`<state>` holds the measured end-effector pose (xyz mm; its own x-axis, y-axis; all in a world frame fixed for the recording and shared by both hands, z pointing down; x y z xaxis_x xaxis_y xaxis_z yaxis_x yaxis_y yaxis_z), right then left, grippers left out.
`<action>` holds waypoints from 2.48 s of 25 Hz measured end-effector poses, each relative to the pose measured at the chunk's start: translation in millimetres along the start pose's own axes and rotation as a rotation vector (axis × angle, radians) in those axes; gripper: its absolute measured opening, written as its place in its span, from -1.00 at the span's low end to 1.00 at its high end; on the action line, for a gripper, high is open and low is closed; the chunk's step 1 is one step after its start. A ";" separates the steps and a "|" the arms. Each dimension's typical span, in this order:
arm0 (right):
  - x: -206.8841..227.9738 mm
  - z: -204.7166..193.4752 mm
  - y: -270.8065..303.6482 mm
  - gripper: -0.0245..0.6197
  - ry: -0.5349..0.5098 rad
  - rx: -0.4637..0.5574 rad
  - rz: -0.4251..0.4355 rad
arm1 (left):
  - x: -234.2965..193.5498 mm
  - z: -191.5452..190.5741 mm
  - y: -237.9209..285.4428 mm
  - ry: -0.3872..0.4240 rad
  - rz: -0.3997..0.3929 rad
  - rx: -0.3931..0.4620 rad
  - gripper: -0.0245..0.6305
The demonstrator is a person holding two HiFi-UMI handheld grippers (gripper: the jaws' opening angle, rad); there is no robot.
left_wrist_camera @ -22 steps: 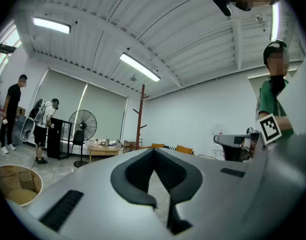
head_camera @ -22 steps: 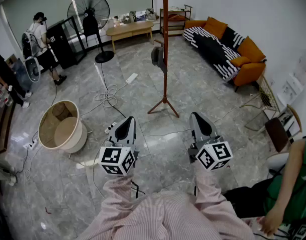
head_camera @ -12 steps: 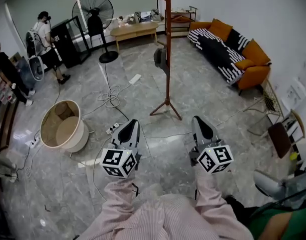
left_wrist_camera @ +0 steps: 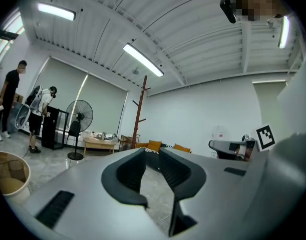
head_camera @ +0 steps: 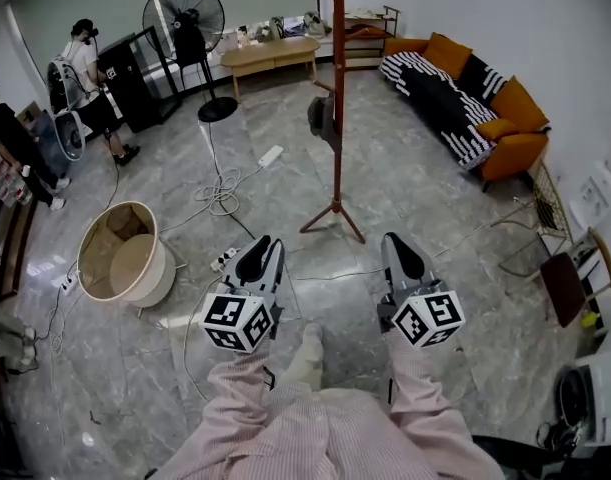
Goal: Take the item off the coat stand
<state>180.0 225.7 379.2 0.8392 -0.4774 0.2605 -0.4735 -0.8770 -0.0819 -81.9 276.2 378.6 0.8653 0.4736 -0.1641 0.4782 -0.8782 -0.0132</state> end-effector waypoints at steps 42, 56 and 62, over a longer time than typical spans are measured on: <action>87.6 -34.0 351.3 -0.91 0.020 -0.083 -0.050 | -264.1 9.8 294.7 -0.097 -0.078 -0.096 -0.33; 140.6 -32.9 453.9 -0.91 0.025 -0.116 -0.010 | -316.3 -10.5 403.2 -0.142 -0.075 -0.180 -0.28; 154.9 -40.1 477.9 -0.91 0.033 -0.145 0.004 | -332.8 -22.5 440.9 -0.150 -0.086 -0.224 -0.27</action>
<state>73.0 -265.2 419.0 0.8294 -0.4765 0.2917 -0.5121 -0.8571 0.0560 -155.7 -267.1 449.6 0.7965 0.5155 -0.3160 0.5842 -0.7908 0.1826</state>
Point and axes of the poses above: the fingertips, and each gripper's own axes: y forward along the fingers, x to its right, z out of its top, the point moved 7 cm from there along -y, backward along the fingers, and after that the axes turned 13 degrees about -z, right-handed, at the moved point
